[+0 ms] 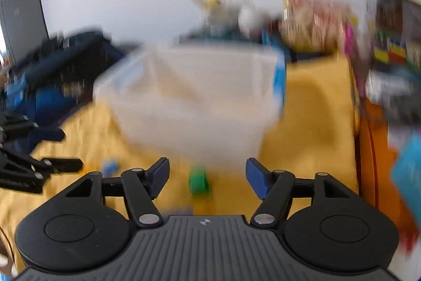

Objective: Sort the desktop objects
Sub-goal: 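Grasp the blue toy figure with the left gripper while the right gripper grasps the tan figure, then carry both figures over the clear bin and open both grippers to release them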

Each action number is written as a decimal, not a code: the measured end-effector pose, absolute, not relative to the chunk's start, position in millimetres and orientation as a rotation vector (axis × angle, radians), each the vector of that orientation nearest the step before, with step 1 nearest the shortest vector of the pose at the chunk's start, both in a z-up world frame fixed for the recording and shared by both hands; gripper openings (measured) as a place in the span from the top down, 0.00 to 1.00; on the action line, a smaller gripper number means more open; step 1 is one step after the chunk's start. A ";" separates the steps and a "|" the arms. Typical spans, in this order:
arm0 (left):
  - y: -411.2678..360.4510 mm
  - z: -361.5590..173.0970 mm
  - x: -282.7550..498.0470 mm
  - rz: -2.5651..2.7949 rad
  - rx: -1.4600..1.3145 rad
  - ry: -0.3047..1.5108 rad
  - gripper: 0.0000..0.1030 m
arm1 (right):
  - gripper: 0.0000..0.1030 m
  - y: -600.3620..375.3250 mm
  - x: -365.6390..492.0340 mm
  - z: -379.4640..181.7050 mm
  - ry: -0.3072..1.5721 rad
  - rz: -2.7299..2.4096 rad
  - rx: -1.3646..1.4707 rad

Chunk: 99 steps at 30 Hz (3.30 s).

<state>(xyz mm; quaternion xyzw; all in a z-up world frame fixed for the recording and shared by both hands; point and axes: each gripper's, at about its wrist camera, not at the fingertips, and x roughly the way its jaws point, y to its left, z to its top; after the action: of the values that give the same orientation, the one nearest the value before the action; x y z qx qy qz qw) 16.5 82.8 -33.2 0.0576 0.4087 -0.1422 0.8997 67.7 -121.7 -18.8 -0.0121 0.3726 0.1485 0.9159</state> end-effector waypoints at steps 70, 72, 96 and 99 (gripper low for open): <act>94.0 -77.9 53.7 -0.289 -0.039 1.022 0.68 | 0.69 -32.9 32.7 -82.9 0.906 0.382 -0.332; 95.8 -77.7 53.5 -0.286 -0.048 1.021 0.69 | 0.70 -30.8 35.6 -84.8 0.907 0.385 -0.332; 86.6 7.0 37.2 -0.364 -0.075 0.811 0.78 | 0.76 -59.0 21.8 -50.1 0.806 0.360 -0.216; 81.7 20.7 40.5 -0.373 -0.074 0.770 0.78 | 0.76 -65.2 22.8 -44.1 0.786 0.337 -0.210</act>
<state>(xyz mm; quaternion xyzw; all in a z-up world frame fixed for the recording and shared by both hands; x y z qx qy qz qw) 40.5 81.7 20.7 -0.0360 0.3734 -0.1809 0.9091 22.8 -65.2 -44.1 -0.1017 0.3803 0.1633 0.9046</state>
